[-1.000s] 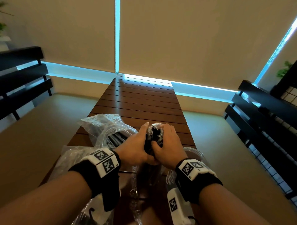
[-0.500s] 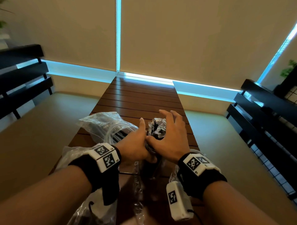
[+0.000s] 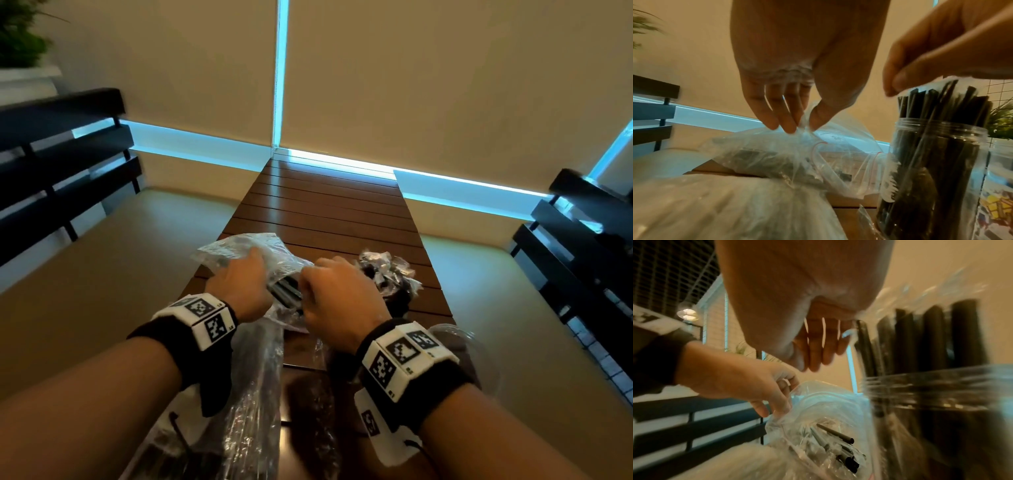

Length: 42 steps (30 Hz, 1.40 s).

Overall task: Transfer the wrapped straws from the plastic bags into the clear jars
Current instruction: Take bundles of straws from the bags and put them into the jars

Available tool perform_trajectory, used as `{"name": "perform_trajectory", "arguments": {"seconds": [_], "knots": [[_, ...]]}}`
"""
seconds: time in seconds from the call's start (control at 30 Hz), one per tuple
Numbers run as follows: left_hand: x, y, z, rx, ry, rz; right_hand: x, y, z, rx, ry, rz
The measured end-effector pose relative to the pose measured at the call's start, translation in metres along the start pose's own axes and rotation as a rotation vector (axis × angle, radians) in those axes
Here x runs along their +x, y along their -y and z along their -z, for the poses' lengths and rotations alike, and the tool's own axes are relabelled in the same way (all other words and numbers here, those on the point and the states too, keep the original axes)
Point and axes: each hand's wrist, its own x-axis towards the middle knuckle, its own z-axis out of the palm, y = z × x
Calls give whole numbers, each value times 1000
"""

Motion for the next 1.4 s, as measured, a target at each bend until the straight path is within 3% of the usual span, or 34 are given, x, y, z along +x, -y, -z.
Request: {"name": "perform_trajectory", "arguments": {"seconds": [0.07,0.17,0.37,0.47,0.73,0.9,1.13,1.27,1.4], "knots": [[2,7,1,-50,1,-4,8,10,-10,-88,124,7],[1,14,5,-133,-17,-23,25,18,-34,-7,260,-118],[-5,35,19,-335,59,29,52,16,-87,218,287,-357],[-7,43,24,-351,87,44,60,18,-96,275,253,-376],[-8,56,20,-298,226,50,81,31,-98,248,647,-331],[-3,69,12,-328,200,103,94,31,-112,537,622,-507],[3,72,5,-283,325,162,91,26,-101,499,676,-612],[5,70,-3,-174,352,37,90,28,-95,398,710,-539],[7,70,-11,-181,358,14,81,28,-82,403,683,-461]]}}
